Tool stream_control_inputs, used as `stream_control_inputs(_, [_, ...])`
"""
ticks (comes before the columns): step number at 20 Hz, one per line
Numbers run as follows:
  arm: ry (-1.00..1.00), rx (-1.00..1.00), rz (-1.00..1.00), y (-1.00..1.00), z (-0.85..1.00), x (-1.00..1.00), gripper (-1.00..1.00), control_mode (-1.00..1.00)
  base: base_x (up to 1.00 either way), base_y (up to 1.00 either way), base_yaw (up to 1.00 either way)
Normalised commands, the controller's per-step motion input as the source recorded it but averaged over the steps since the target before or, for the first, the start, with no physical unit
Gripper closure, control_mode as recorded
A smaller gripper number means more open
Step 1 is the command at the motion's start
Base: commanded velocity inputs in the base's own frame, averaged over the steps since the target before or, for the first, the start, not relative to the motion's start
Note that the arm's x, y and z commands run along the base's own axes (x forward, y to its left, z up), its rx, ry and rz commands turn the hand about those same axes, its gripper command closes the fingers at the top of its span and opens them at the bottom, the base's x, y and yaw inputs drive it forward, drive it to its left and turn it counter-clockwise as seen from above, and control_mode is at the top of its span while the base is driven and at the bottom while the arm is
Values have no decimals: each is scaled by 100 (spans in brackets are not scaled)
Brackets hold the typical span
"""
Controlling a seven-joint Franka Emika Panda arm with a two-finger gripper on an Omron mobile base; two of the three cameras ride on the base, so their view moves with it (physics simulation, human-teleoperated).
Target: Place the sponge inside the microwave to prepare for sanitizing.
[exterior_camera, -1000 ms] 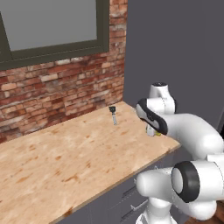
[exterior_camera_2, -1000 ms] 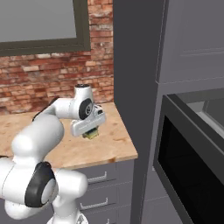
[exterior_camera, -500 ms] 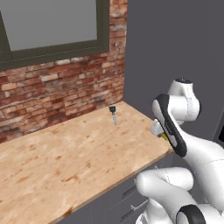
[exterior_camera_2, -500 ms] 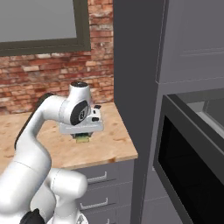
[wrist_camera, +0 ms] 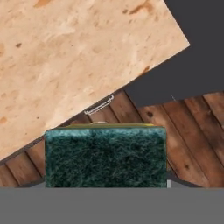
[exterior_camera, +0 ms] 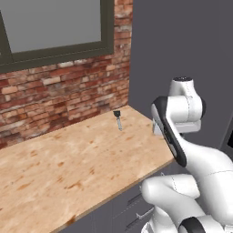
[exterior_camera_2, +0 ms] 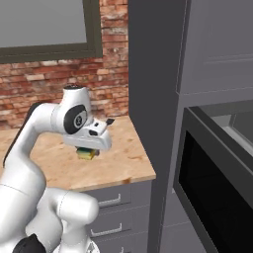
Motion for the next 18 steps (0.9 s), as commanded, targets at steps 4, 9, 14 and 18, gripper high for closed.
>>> stream_control_inputs(4, [-9, 8, -17, -10, -13, -58, 100, -100, 0, 0, 0])
stream_control_inputs(9, [-5, 1, -1, -2, 1, -85, 100, -100, 0, 0, 0])
stream_control_inputs(14, [0, 0, 3, 0, 27, -48, 100, -100, 0, 0, 0])
stream_control_inputs(18, [0, -1, 1, 1, 57, 0, 100, -100, 0, 0, 0])
